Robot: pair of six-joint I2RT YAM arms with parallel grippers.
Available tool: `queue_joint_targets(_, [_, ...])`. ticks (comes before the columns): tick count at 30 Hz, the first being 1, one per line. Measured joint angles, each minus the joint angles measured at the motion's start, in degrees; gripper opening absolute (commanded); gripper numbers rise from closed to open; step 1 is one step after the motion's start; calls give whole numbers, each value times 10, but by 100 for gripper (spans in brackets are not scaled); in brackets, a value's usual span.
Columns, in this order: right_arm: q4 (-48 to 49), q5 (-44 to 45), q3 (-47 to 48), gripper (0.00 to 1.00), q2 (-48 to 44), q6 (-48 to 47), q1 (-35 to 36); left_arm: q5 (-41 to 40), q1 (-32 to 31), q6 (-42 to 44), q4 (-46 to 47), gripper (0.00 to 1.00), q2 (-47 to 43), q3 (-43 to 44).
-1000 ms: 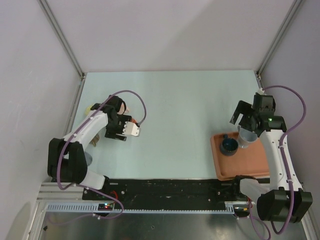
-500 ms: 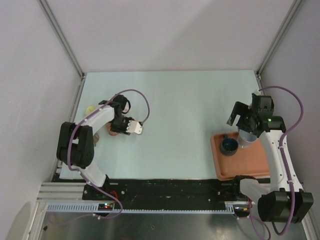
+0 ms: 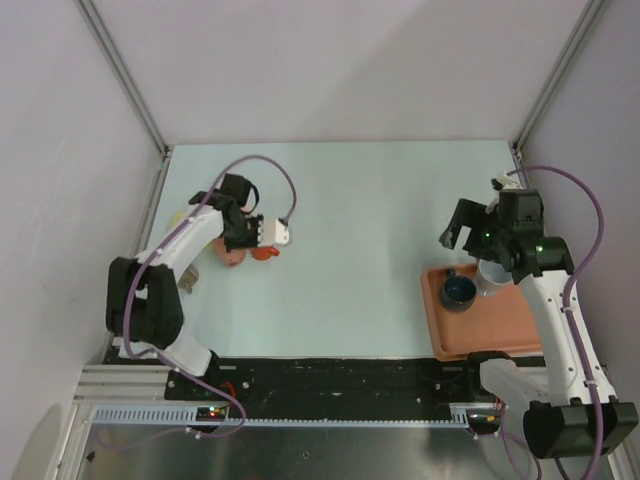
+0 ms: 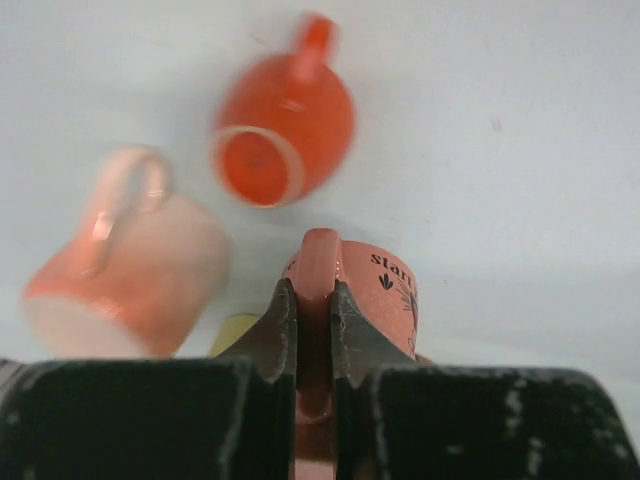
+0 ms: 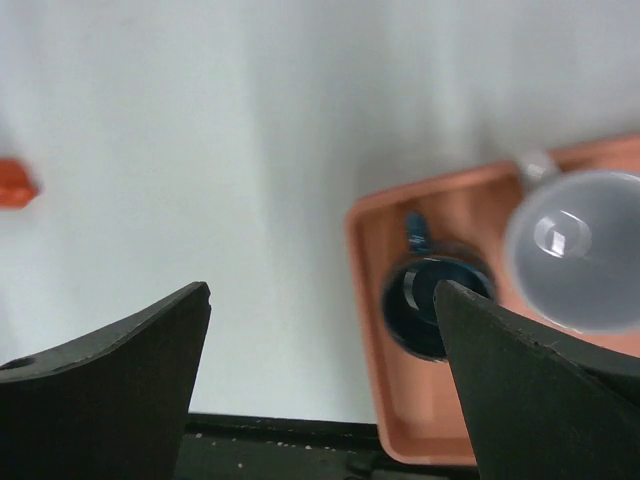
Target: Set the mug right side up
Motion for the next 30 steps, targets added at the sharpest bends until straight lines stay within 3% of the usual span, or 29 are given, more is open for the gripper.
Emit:
queue_joint_targets(6, [97, -63, 13, 100, -13, 35, 143, 125, -6, -225, -22, 0, -66, 156])
queue_joint_targets(13, [334, -142, 26, 99, 65, 125, 308, 287, -19, -528, -29, 0, -79, 340])
queue_joint_targets(20, [517, -185, 74, 92, 174, 212, 364, 343, -82, -671, -33, 0, -79, 414])
queue_joint_targets(22, [554, -197, 80, 82, 191, 236, 367, 351, -92, -692, -37, 0, -78, 419])
queue_joint_targets(26, [607, -218, 84, 54, 212, 272, 372, 357, -100, -716, -40, 0, -76, 431])
queue_joint_targets(28, [626, -225, 86, 37, 223, 294, 370, 348, -98, -722, -48, 0, -75, 435])
queue_joint_targets(30, [649, -234, 91, 13, 237, 323, 370, 334, -92, -722, -52, 0, -71, 446])
